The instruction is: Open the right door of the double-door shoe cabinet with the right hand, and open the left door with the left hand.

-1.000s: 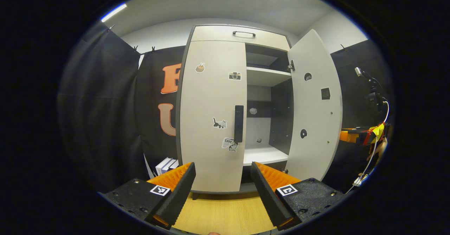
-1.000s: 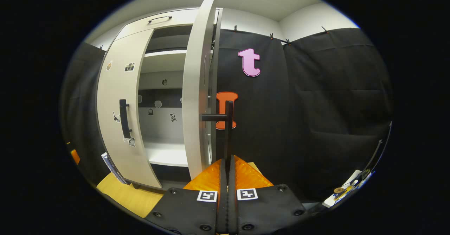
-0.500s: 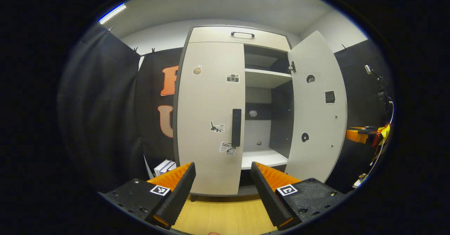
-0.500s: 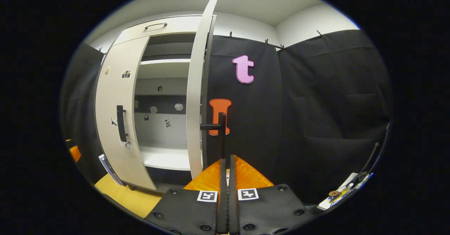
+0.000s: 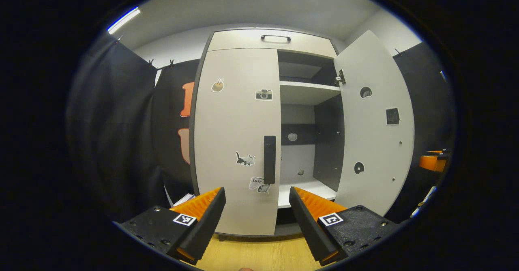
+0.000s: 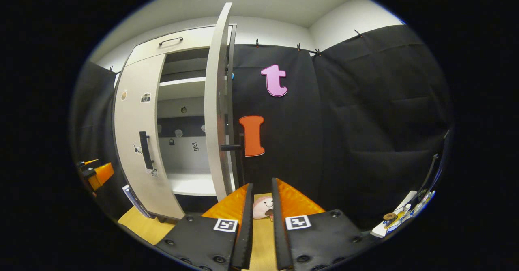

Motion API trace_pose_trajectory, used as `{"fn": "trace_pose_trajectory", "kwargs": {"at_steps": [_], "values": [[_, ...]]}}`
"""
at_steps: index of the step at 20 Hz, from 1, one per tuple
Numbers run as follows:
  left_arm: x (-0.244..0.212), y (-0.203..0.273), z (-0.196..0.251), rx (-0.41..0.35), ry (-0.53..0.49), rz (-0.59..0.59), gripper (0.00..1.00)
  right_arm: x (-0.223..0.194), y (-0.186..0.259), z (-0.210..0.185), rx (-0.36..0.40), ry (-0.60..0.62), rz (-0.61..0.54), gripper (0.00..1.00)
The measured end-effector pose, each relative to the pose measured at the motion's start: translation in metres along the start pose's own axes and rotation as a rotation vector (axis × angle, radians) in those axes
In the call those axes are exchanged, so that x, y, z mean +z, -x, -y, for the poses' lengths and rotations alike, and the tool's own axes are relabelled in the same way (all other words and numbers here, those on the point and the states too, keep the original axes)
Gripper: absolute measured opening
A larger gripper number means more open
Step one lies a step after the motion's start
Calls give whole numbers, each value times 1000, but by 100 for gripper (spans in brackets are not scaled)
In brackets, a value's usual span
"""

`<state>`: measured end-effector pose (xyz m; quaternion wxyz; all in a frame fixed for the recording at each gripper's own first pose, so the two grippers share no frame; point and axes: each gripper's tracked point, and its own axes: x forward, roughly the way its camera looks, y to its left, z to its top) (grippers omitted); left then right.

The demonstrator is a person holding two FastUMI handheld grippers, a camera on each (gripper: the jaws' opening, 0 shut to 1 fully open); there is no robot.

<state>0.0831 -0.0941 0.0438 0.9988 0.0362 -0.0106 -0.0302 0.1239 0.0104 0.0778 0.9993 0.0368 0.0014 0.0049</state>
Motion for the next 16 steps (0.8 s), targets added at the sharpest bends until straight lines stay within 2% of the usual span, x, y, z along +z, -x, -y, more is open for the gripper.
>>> {"fn": "trace_pose_trajectory", "kwargs": {"at_steps": [2, 4, 5, 6, 7, 8, 13, 15, 16], "values": [[-2, -22, 8, -12, 7, -18, 95, 2, 3, 6, -3, 6, 11, 43], [-4, -42, 14, -9, -11, -36, 92, 3, 3, 11, -8, 8, 11, 45], [-3, -52, 17, -7, -17, -33, 95, 2, 4, 11, 1, 3, 6, 52], [-3, -63, 22, -10, -17, -32, 95, 1, 4, 11, 10, -2, 2, 46], [-3, -73, 26, -13, -14, -32, 92, 1, 3, 12, 14, -6, -3, 54], [-3, -83, 29, -13, -8, -33, 95, 1, 3, 15, 12, -6, -3, 62], [-3, -133, 24, 31, 30, -13, 95, 2, 0, 30, -21, 8, 8, 100], [-10, -149, 20, 38, 39, -27, 92, 2, -1, 34, -31, 16, 7, 100], [-15, -155, 21, 31, 49, -40, 95, 3, -1, 38, -36, 18, 6, 100]]}}
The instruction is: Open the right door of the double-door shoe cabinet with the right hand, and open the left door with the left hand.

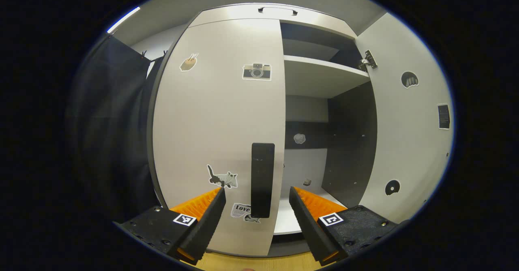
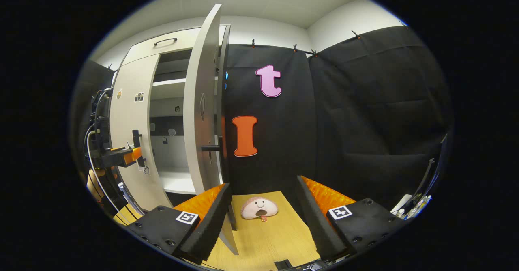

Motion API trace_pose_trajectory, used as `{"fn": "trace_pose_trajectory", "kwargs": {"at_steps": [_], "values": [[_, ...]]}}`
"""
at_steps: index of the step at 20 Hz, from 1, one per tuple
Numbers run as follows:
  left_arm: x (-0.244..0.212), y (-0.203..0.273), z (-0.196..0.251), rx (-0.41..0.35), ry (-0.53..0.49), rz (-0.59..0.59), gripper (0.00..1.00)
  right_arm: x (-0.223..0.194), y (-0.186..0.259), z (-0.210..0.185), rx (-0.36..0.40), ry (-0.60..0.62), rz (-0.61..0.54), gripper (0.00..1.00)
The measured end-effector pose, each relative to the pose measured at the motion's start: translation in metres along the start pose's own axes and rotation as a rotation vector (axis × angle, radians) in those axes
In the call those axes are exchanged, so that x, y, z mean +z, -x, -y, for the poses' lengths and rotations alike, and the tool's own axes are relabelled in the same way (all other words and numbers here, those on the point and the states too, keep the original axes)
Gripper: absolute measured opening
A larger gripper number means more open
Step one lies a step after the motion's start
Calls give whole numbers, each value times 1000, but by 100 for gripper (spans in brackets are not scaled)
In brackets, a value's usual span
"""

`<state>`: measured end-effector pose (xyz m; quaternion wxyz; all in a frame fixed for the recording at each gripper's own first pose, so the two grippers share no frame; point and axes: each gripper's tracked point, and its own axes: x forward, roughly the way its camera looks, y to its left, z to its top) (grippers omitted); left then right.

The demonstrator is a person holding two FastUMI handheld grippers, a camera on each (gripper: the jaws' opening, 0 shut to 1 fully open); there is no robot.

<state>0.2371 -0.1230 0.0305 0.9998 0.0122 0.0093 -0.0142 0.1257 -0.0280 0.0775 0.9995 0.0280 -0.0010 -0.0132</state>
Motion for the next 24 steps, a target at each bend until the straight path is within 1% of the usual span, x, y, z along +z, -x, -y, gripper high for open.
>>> {"fn": "trace_pose_trajectory", "kwargs": {"at_steps": [3, 4, 5, 6, 7, 8, 9, 10, 11, 12, 13, 14, 15, 18, 20, 23, 24], "values": [[-8, -13, -3, 0, 10, -21, 95, 1, -1, 5, -12, -1, 3, 100], [-6, -17, -3, -3, 7, -15, 94, 1, -2, 7, -16, 0, 4, 94], [-4, -20, -4, 0, 0, -3, 89, 1, -3, 7, -18, 0, 5, 100], [-1, -21, -5, 4, -8, 7, 85, 1, -3, 8, -21, 1, 4, 100], [-2, -23, -5, 9, -17, 10, 78, 1, -3, 8, -21, 2, 3, 100], [-2, -25, -5, 10, -23, 6, 76, 1, -4, 8, -22, 2, 1, 100], [-4, -26, -5, 11, -24, 1, 70, 0, -5, 8, -21, 1, -1, 100], [-4, -28, -2, 0, -21, -1, 66, 0, -4, 6, -19, -1, -2, 100], [-5, -29, 0, -8, -21, -3, 58, 0, -5, 6, -18, -2, -3, 100], [-5, -30, 2, -15, -19, -4, 55, 0, -5, 6, -19, -2, -4, 100], [-6, -31, 5, -25, -18, -6, 47, 0, -5, 5, -20, -2, -4, 100], [-6, -31, 7, -24, -21, -9, 43, 0, -5, 6, -22, -2, -5, 100], [-6, -32, 6, -22, -30, -9, 34, -1, -6, 5, -22, -2, -6, 100], [-7, -31, 7, -32, -30, -12, 33, -1, -6, 2, -21, -2, -10, 100], [-8, -31, 6, -36, -31, -15, 29, -2, -6, 0, -21, -1, -13, 100], [-8, -29, 5, -49, -26, -14, 19, -1, -4, -7, -14, 2, -15, 100], [-8, -27, 5, -53, -26, -14, 19, -1, -3, -10, -12, 3, -14, 100]]}}
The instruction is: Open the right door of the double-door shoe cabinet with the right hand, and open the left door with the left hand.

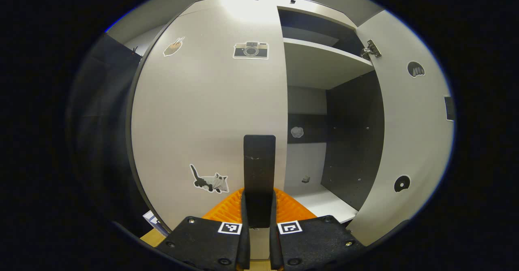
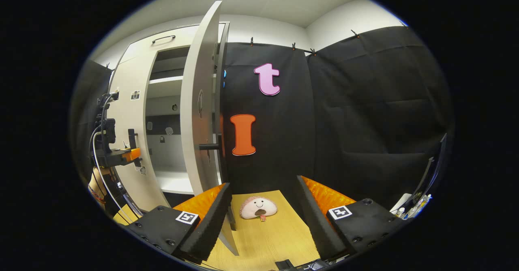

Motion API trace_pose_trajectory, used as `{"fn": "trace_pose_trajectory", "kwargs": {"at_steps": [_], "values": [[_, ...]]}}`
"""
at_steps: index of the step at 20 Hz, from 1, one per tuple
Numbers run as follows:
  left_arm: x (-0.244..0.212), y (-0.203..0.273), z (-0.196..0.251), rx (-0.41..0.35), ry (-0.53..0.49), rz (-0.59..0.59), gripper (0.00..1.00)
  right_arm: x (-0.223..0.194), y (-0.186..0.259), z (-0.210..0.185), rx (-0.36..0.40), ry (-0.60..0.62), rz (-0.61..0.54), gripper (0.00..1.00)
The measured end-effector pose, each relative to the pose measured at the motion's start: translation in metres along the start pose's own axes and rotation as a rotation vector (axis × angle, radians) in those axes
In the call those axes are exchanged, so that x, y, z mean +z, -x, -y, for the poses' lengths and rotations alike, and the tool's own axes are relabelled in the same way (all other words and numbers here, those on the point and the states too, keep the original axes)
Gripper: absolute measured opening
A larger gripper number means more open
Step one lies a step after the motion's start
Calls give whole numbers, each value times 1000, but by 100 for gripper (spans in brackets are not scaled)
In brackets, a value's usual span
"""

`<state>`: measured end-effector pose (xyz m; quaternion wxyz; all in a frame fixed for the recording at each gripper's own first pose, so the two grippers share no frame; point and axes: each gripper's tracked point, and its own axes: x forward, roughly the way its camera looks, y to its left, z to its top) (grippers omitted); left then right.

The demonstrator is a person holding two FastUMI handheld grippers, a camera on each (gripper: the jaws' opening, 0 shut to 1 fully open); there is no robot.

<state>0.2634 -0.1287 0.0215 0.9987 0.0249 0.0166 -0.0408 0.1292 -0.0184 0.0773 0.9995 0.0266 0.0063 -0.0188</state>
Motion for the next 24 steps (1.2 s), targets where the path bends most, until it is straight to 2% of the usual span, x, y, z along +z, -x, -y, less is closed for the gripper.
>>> {"fn": "trace_pose_trajectory", "kwargs": {"at_steps": [4, 5, 6, 10, 11, 19, 20, 21, 22, 23, 24], "values": [[-2, 12, 0, -40, 18, 4, 17, 1, 7, -8, 3, 1, 4, 100], [-2, 17, -2, -52, 21, 5, 17, 1, 8, -11, 4, -1, 7, 94], [-2, 21, -3, -62, 21, 5, 17, 1, 10, -13, 4, -2, 7, 100], [-4, 40, -8, -93, 27, 4, 17, 1, 16, -25, 10, -4, 12, 100], [-4, 44, -9, -100, 29, 3, 17, 1, 19, -28, 13, -3, 13, 94], [-8, 64, -17, -131, 29, -8, 17, 3, 37, -62, 43, 14, 37, 94], [-8, 66, -18, -137, 29, -9, 17, 2, 39, -64, 44, 12, 36, 100], [-9, 68, -19, -144, 30, -9, 17, 1, 40, -67, 44, 10, 36, 100], [-8, 72, -20, -150, 33, -10, 16, 1, 41, -69, 44, 8, 35, 94], [-9, 76, -21, -156, 35, -11, 16, 0, 43, -71, 45, 6, 35, 100], [-9, 79, -23, -162, 33, -12, 15, 0, 45, -73, 46, 5, 36, 100]]}}
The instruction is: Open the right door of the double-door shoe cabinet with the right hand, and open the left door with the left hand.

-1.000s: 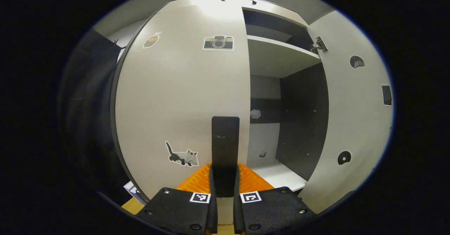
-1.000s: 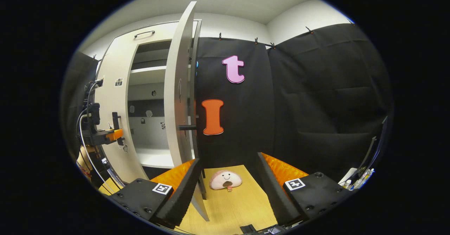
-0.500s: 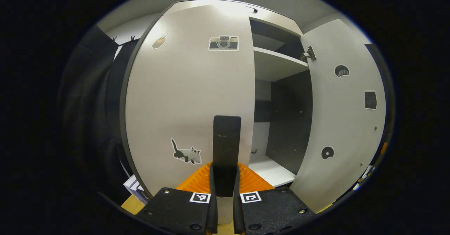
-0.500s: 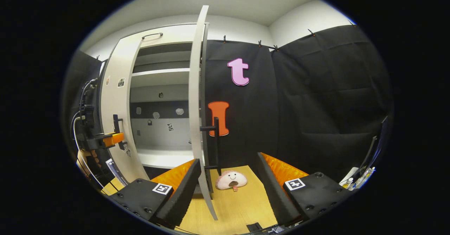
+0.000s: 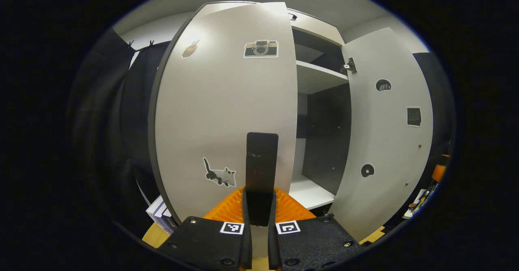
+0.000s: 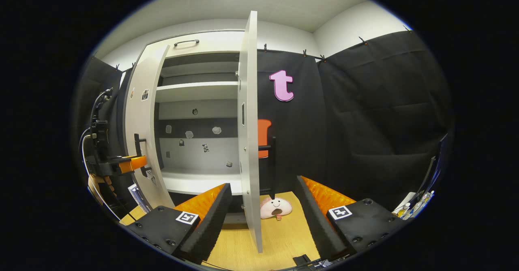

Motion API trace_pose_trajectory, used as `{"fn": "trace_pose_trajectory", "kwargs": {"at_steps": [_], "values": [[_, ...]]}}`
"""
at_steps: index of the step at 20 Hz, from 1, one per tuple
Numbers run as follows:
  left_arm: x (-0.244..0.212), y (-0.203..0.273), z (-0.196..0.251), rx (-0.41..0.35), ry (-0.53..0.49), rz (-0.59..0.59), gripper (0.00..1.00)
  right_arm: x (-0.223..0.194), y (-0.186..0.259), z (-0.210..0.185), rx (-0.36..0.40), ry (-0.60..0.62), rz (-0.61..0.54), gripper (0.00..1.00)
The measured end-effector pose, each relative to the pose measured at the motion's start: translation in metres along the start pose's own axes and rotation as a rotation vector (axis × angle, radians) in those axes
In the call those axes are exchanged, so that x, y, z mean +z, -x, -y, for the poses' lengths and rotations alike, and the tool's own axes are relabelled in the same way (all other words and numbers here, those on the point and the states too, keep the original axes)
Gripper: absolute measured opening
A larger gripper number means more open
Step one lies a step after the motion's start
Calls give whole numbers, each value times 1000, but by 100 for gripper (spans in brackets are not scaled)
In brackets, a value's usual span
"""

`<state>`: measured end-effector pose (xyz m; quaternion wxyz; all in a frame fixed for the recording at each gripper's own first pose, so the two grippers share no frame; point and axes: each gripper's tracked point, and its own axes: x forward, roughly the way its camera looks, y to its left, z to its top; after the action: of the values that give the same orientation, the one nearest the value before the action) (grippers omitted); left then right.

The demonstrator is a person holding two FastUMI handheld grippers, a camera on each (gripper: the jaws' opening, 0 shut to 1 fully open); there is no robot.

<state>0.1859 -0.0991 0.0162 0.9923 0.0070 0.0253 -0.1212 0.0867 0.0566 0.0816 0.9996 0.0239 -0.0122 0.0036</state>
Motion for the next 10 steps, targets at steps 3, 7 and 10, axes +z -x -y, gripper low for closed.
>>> {"fn": "trace_pose_trajectory", "kwargs": {"at_steps": [3, 7, 10], "values": [[0, 9, -4, -17, 5, 6, 13, 1, 4, -8, 2, 2, 7, 100], [-1, 25, -11, -29, 11, 5, 13, 2, 7, -22, 17, -2, 11, 100], [0, 39, -17, -35, 9, 12, 13, 3, 9, -32, 29, 0, 16, 100]]}}
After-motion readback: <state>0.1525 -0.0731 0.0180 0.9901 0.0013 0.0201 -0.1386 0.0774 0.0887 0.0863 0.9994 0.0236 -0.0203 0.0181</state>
